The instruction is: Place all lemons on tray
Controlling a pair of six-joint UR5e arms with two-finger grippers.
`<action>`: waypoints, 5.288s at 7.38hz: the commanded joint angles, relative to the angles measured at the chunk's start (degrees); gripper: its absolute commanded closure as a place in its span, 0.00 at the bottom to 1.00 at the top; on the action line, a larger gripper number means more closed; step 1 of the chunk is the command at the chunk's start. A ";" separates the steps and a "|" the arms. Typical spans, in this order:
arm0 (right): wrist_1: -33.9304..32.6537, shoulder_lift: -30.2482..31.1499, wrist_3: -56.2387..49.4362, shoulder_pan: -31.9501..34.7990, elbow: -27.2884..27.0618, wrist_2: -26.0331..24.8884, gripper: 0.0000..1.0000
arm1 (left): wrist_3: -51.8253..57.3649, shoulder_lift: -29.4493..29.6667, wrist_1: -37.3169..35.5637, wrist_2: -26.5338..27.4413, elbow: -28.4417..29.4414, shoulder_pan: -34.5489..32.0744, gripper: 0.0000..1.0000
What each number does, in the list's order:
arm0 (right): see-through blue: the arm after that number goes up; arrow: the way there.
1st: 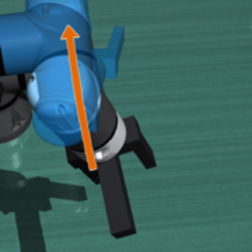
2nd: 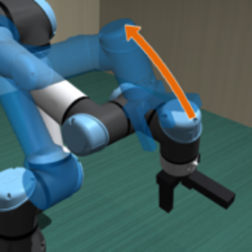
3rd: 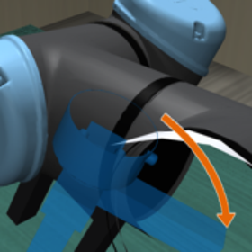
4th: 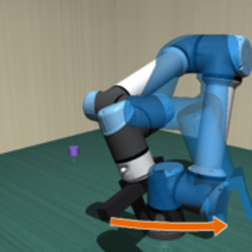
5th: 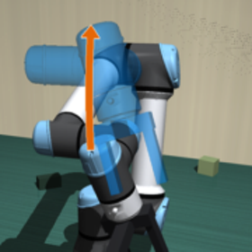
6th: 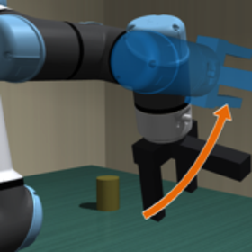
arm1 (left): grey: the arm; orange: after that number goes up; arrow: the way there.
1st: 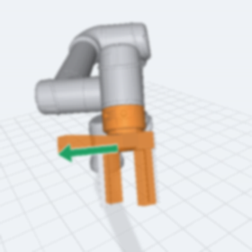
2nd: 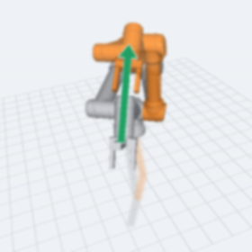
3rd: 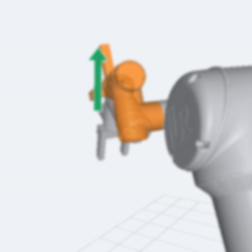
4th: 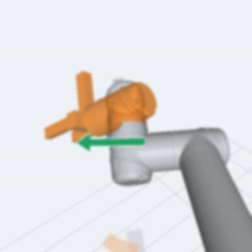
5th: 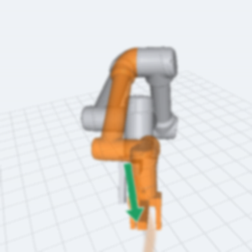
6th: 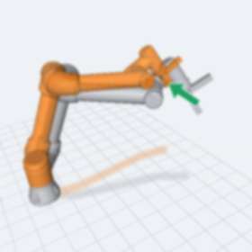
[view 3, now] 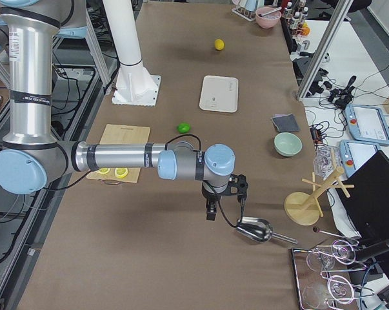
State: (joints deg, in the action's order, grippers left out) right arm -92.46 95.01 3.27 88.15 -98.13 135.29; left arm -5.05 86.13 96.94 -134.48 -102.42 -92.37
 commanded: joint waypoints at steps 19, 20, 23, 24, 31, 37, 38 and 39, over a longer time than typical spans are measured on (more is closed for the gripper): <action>17.58 -3.85 5.78 -12.56 -2.16 6.72 0.00 | -0.04 5.54 28.88 -6.59 3.71 19.91 0.02; 18.19 -4.04 8.74 -13.61 -2.24 6.74 0.00 | 0.13 6.67 30.83 -5.02 4.68 22.56 0.02; 27.33 -3.95 10.70 -16.51 -2.07 3.23 0.00 | 0.22 10.27 32.51 2.29 7.04 29.51 0.03; 27.42 -4.65 10.36 -17.22 -2.33 3.31 0.00 | 0.13 10.46 35.04 4.81 8.37 31.53 0.03; 27.25 -8.70 15.43 -24.42 -3.56 3.14 0.00 | -0.05 11.95 37.79 7.48 14.00 36.90 0.03; 27.16 -11.51 20.89 -29.35 -4.09 2.53 0.00 | -0.22 12.30 45.67 7.74 21.54 39.28 0.03; 27.16 -11.51 21.16 -29.53 -4.44 2.00 0.00 | -0.40 12.31 45.79 7.31 21.30 39.37 0.03; 27.16 -11.51 21.17 -29.53 -4.44 2.00 0.00 | -0.31 12.13 45.88 7.21 21.56 39.37 0.03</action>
State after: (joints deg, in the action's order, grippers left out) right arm -65.30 83.56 24.22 58.81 -102.44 137.51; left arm -5.34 98.34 142.17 -127.04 -81.40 -53.07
